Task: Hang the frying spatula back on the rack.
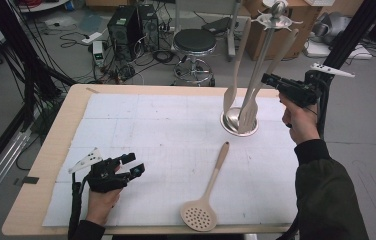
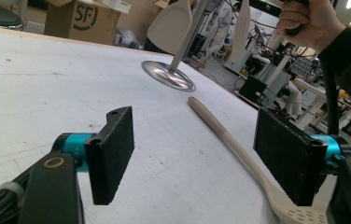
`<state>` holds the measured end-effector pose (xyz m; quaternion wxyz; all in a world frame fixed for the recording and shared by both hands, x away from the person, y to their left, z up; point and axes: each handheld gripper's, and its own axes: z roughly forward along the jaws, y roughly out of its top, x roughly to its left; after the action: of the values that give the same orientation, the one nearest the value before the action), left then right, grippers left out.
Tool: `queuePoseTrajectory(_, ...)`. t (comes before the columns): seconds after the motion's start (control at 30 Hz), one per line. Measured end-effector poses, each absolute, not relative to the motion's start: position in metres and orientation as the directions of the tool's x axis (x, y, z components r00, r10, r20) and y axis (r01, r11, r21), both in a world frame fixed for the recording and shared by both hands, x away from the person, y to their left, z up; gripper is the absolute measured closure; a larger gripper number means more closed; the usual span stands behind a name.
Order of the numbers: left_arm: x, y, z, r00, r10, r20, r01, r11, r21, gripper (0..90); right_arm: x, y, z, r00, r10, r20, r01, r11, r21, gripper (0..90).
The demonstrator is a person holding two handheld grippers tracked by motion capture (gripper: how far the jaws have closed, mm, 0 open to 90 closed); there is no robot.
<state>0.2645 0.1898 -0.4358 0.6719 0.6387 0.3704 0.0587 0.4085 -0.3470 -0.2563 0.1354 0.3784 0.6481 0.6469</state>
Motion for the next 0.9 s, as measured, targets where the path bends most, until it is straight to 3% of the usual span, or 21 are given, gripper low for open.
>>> queuePoseTrajectory(0.9, 0.262, 0.193, -0.438, 0.709, 0.565, -0.422, 0.4, 0.17, 0.9, 29.4, 0.427, -0.347, -0.258, -0.693, 0.637, 0.338, 0.356, -0.106, 0.928, 76.8)
